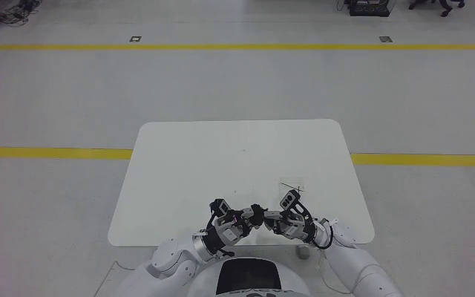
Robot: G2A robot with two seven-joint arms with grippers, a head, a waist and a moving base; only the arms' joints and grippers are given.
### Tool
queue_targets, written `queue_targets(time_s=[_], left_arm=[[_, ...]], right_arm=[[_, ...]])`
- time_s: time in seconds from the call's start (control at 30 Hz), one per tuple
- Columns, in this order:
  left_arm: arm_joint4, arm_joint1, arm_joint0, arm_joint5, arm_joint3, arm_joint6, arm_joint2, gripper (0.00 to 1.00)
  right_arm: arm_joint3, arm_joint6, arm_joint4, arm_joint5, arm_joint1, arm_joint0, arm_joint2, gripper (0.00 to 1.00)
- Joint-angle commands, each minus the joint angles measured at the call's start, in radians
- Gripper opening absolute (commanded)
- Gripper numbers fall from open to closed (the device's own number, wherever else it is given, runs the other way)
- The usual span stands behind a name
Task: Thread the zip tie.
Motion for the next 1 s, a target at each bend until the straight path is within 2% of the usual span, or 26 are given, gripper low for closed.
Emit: queue_targets(time_s=[0.0,0.77,0.93,0.97], left_arm=[[0.0,0.0,0.0,0.0,0.0,0.0,0.0,0.0],[0.0,0.0,0.0,0.0,0.0,0.0,0.0,0.0],[0.0,0.0,0.0,0.0,0.0,0.0,0.0,0.0],[0.0,0.0,0.0,0.0,0.0,0.0,0.0,0.0]], right_arm=[[0.001,-0.001,-0.001,0.0,0.0,0.0,0.0,0.0],[0.026,-0.013,-0.009,0.0,0.001,-0.008,0.01,0.0],[0.049,-0.051,-0.004,-0.007,0.004,-0.015,0.029,0.0],[0.051,-0.057,-0.002,-0.009,0.005,-0.017,0.034,0.24]])
